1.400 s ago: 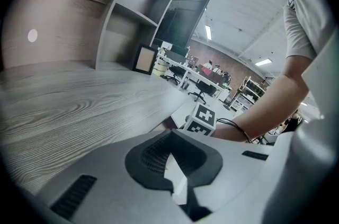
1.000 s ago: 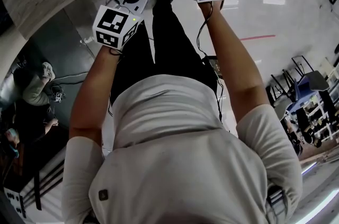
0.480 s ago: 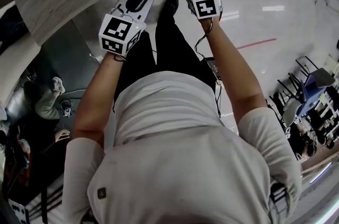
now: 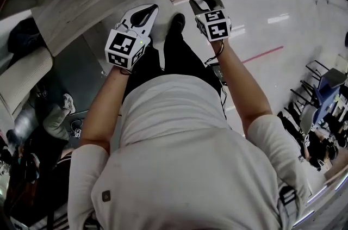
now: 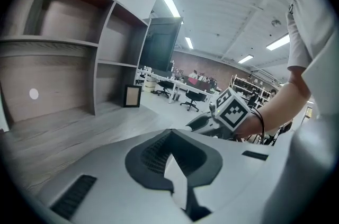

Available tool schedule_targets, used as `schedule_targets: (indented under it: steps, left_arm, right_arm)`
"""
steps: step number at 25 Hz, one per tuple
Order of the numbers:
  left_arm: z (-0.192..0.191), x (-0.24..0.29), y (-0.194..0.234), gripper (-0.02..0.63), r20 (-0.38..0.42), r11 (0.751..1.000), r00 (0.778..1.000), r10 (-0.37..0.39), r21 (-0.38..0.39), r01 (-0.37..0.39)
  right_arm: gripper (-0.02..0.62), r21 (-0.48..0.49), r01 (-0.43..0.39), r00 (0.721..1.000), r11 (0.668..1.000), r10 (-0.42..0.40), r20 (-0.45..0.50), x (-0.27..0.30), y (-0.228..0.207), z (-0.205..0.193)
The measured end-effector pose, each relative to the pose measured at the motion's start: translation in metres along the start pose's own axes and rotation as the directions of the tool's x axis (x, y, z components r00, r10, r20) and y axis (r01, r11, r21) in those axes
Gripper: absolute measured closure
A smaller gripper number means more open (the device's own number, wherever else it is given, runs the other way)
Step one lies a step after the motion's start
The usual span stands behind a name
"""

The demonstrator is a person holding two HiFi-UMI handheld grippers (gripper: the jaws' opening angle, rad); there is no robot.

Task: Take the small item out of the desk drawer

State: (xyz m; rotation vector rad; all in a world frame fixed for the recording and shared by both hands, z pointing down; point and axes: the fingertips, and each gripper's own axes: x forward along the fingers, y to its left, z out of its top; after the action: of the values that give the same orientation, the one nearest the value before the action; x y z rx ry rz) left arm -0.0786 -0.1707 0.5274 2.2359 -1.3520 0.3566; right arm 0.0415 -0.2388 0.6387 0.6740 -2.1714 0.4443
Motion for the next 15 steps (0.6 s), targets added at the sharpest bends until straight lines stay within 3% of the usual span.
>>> schedule_targets:
  steps: [9,15]
  left_arm:
    - [0.039,-0.063,0.003,0.591,0.081,0.999,0.996,0.029,0.027,-0.032]
    - [0.065,-0.099,-0.008,0.591,0.133,0.998,0.991,0.002,0.061,-0.010]
  right_arm:
    - [0.422,-0.007,0.006,0.984,1.000,-0.004,0.177,-0.076,0.042,0.059]
    - [0.422,-0.023,0.027,0.954,0.999,-0.019,0.301,-0.130,0.072,0.101]
